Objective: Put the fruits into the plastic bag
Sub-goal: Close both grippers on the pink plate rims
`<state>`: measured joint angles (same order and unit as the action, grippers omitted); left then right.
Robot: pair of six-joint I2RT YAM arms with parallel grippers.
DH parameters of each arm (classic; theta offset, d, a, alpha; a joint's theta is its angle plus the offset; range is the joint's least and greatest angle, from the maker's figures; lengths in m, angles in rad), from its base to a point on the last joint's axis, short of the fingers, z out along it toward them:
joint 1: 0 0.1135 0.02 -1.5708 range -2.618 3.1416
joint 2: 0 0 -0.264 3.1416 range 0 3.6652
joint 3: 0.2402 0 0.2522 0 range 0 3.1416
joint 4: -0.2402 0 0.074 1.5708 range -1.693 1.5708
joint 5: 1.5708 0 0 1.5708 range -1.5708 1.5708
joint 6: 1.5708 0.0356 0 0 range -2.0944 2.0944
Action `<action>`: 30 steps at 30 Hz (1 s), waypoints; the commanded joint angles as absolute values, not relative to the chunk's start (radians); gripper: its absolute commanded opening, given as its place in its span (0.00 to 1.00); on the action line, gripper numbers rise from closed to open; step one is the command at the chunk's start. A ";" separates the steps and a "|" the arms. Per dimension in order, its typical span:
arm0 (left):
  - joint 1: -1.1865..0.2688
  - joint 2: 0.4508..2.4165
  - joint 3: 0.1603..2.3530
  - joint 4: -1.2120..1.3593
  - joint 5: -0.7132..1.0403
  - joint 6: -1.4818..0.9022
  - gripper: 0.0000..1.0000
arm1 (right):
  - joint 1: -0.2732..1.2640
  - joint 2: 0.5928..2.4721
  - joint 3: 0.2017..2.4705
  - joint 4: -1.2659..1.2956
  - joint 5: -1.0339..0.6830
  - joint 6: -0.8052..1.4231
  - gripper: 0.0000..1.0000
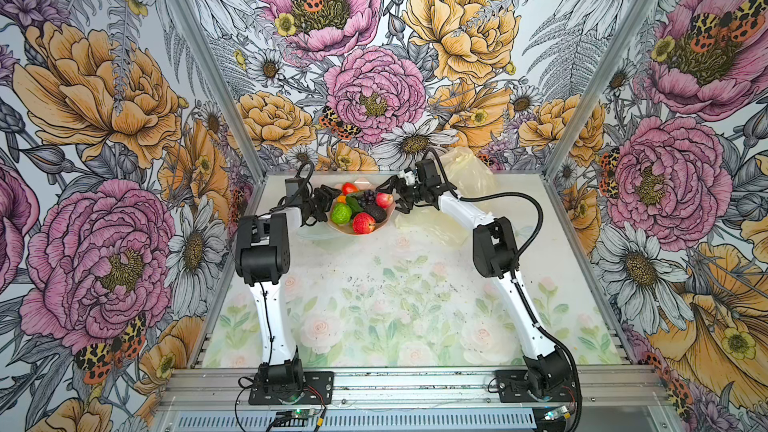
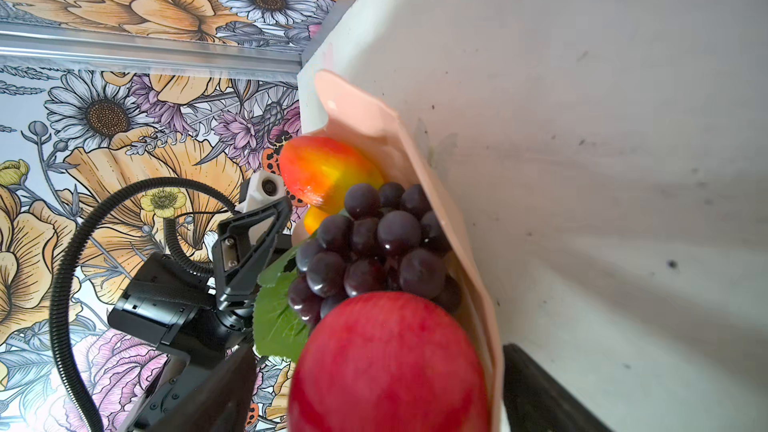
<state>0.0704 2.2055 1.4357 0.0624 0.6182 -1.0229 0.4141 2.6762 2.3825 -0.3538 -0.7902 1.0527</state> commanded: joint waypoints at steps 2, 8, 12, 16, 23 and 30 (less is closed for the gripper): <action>0.078 2.137 1.401 0.120 0.661 -1.022 0.75 | 0.427 2.592 2.338 -0.345 -0.777 1.021 0.92; 0.069 2.110 1.344 0.152 0.668 -1.020 0.75 | 0.428 2.537 2.259 -0.344 -0.774 0.987 0.93; 0.060 2.087 1.312 0.171 0.672 -1.018 0.74 | 0.429 2.502 2.200 -0.344 -0.771 0.966 0.92; 0.055 2.074 1.289 0.174 0.681 -1.012 0.70 | 0.431 2.469 2.149 -0.344 -0.764 0.944 0.93; 0.061 2.050 1.241 0.192 0.682 -1.017 0.67 | 0.437 2.441 2.109 -0.344 -0.761 0.928 0.93; 0.085 2.018 1.187 0.228 0.683 -1.035 0.71 | 0.443 2.434 2.102 -0.344 -0.762 0.922 0.93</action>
<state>0.0708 2.0697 1.1980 0.1699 0.6537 -1.0252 0.4339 2.5038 2.1082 -0.3553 -0.7715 0.9474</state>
